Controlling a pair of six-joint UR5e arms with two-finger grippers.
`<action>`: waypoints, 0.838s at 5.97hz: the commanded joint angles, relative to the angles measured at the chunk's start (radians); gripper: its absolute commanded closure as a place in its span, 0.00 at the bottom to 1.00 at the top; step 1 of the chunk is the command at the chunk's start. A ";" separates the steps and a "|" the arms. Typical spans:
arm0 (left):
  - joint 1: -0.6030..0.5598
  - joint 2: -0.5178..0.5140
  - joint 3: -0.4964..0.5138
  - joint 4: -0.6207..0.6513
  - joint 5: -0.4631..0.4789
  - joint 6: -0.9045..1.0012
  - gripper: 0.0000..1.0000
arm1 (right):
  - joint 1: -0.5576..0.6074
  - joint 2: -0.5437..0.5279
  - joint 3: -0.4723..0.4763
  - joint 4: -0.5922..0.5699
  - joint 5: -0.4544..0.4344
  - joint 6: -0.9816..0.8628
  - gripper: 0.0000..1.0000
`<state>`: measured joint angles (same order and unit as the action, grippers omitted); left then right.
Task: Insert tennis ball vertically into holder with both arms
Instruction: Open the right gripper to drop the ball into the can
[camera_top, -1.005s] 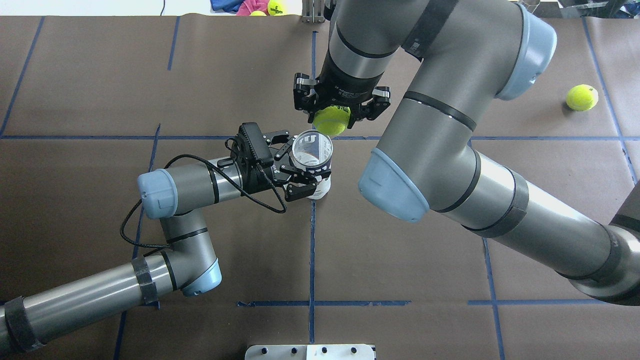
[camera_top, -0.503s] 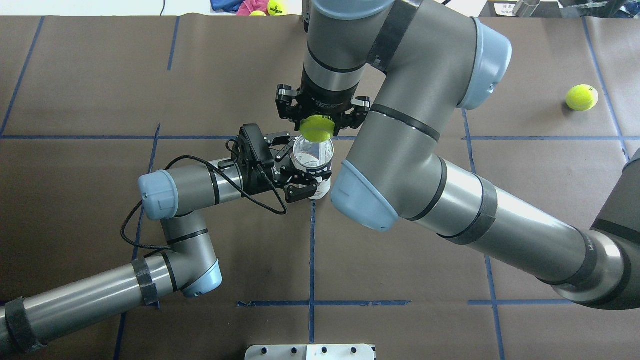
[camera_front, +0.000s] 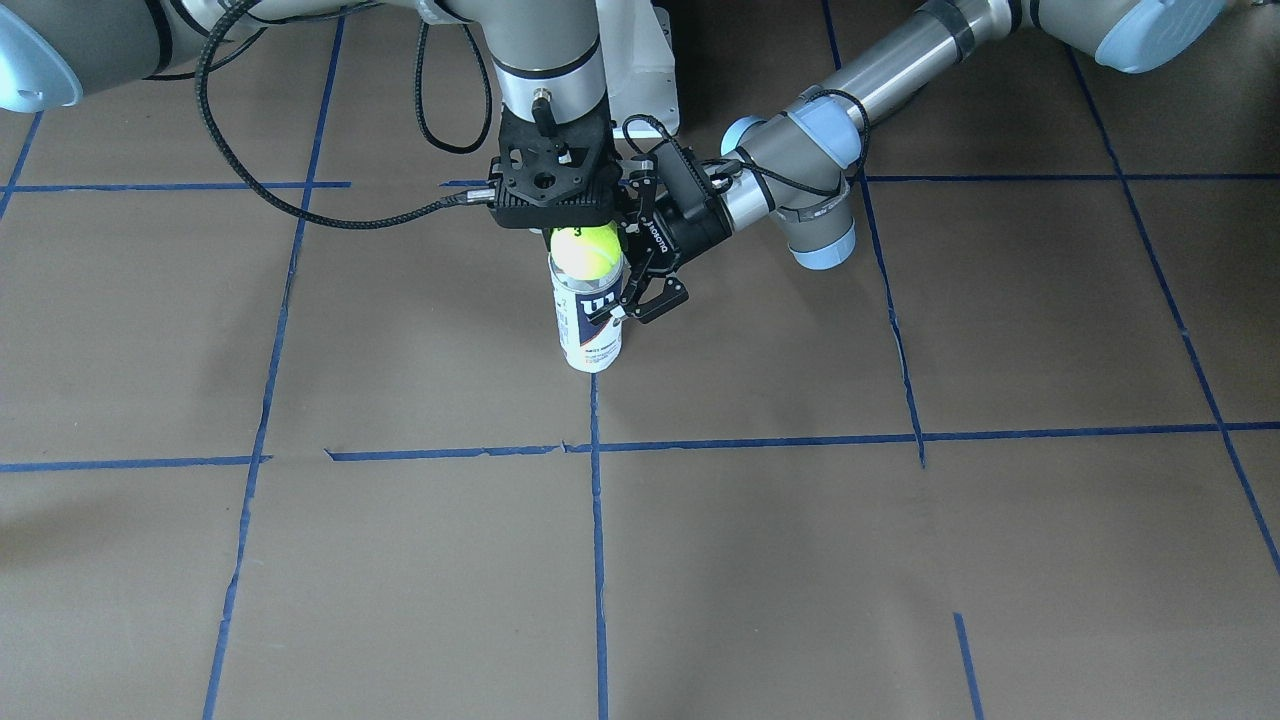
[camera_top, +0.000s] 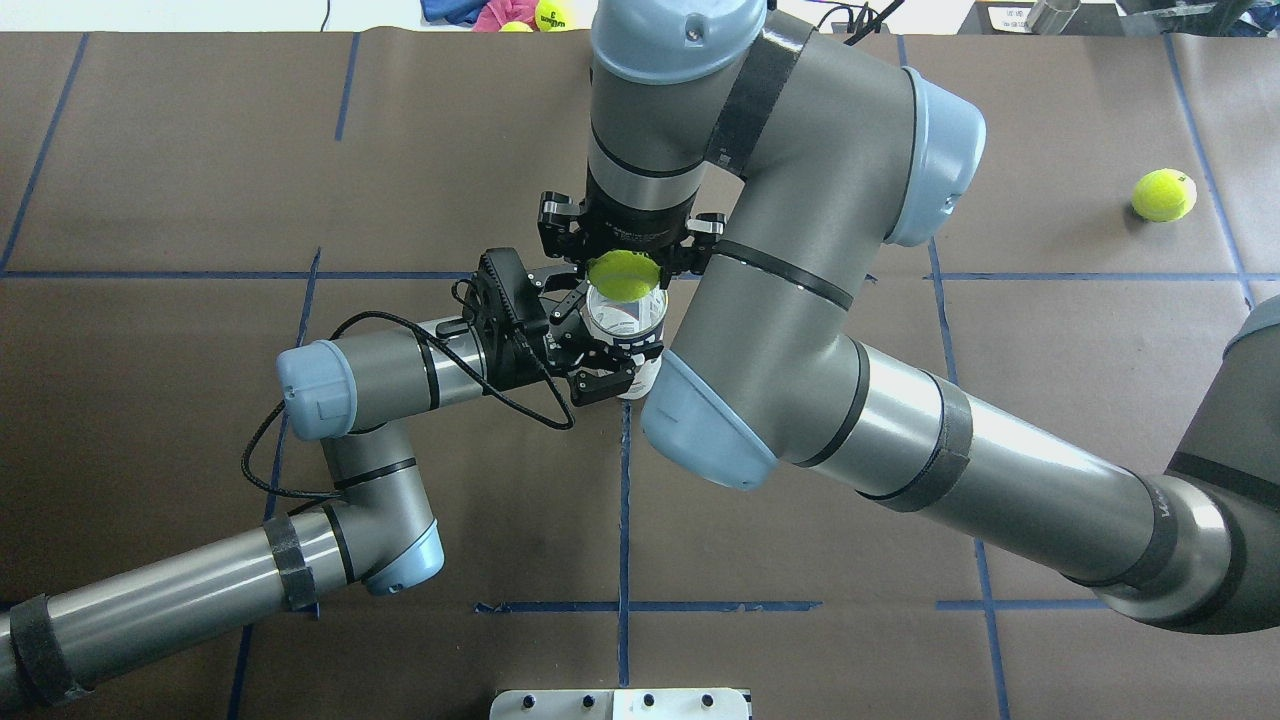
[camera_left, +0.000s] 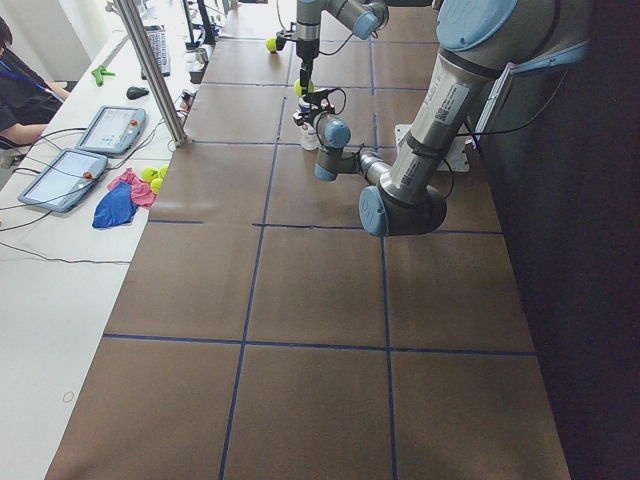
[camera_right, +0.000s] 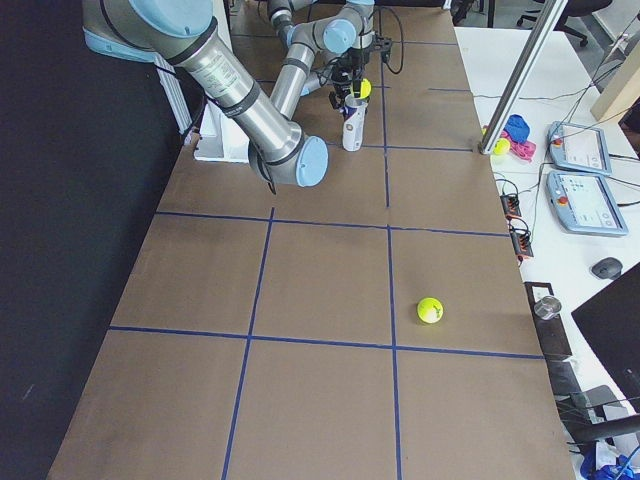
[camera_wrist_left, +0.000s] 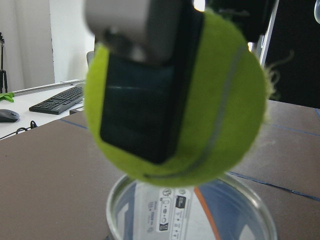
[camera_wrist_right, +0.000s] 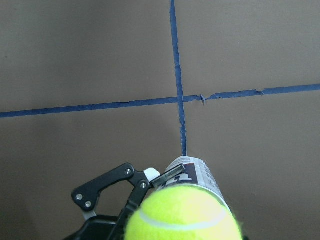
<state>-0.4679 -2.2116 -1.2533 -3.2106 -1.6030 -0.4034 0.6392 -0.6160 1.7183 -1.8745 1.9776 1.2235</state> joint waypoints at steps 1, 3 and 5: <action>0.000 0.001 -0.001 0.000 0.000 0.000 0.17 | -0.001 -0.001 0.001 0.000 -0.002 -0.001 0.01; 0.000 0.001 0.000 0.000 0.000 0.000 0.17 | -0.001 -0.002 0.004 0.000 -0.002 -0.001 0.01; -0.002 0.001 -0.002 -0.002 0.000 0.000 0.17 | 0.058 -0.045 0.017 0.000 0.020 -0.123 0.00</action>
<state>-0.4688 -2.2104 -1.2543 -3.2118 -1.6031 -0.4034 0.6610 -0.6359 1.7299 -1.8745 1.9869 1.1726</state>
